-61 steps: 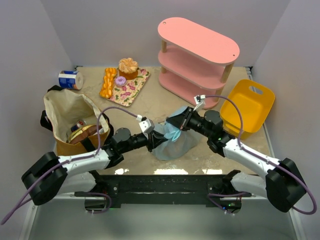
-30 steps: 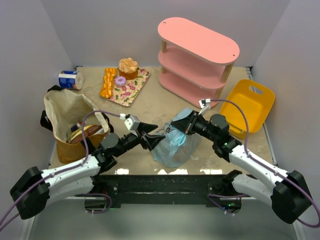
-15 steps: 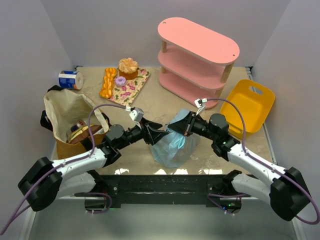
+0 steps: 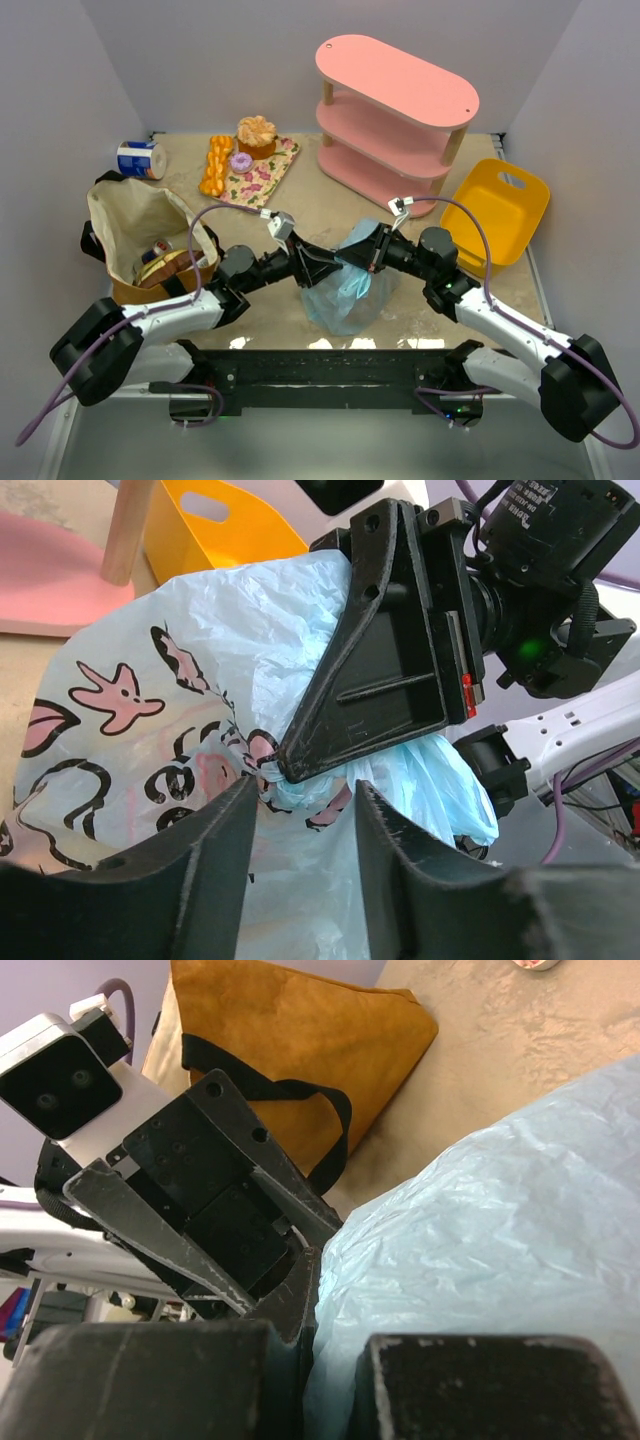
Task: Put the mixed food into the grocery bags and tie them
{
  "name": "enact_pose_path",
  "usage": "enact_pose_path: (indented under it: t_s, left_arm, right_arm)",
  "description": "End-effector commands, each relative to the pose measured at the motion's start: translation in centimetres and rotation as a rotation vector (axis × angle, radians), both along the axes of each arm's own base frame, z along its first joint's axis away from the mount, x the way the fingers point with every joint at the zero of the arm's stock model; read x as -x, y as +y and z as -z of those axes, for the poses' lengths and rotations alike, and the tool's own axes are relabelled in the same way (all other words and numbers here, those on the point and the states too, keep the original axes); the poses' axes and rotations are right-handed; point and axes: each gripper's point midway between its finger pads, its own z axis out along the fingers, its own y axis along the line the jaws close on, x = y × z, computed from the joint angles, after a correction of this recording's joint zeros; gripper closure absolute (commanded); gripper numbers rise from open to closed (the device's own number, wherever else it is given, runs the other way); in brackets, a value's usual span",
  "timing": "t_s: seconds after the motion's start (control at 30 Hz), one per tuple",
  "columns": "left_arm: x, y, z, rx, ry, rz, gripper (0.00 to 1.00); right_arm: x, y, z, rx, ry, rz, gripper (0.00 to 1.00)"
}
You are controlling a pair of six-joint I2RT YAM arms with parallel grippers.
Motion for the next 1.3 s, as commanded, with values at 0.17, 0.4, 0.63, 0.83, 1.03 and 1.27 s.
enact_pose_path:
  t_s: [0.17,0.4,0.63,0.83,1.03,1.27]
  left_arm:
    - [-0.2,-1.1,-3.3,0.096,-0.052,0.041,0.67]
    - [-0.1,-1.5,-3.2,0.113,-0.049,0.069,0.92]
    - [-1.0,-0.7,-3.3,0.11,-0.028,0.004,1.0]
    - [-1.5,-0.2,-3.0,0.099,-0.018,-0.025,1.0]
    - [-1.8,0.1,-3.3,0.101,-0.022,-0.042,1.0]
    - [-2.3,0.6,-3.8,0.096,-0.038,-0.072,1.0]
  right_arm:
    - [0.3,0.2,-2.6,-0.052,-0.066,-0.028,1.0]
    - [0.3,0.1,-2.5,-0.045,-0.067,-0.025,1.0]
    - [0.0,-0.5,-3.1,0.04,-0.093,0.002,0.81]
    - [0.1,-2.9,-1.9,0.253,-0.056,0.066,0.41]
    - [1.4,-5.4,-1.9,0.376,-0.061,0.105,0.26]
    - [3.8,-6.9,-2.2,0.412,-0.111,0.072,0.25]
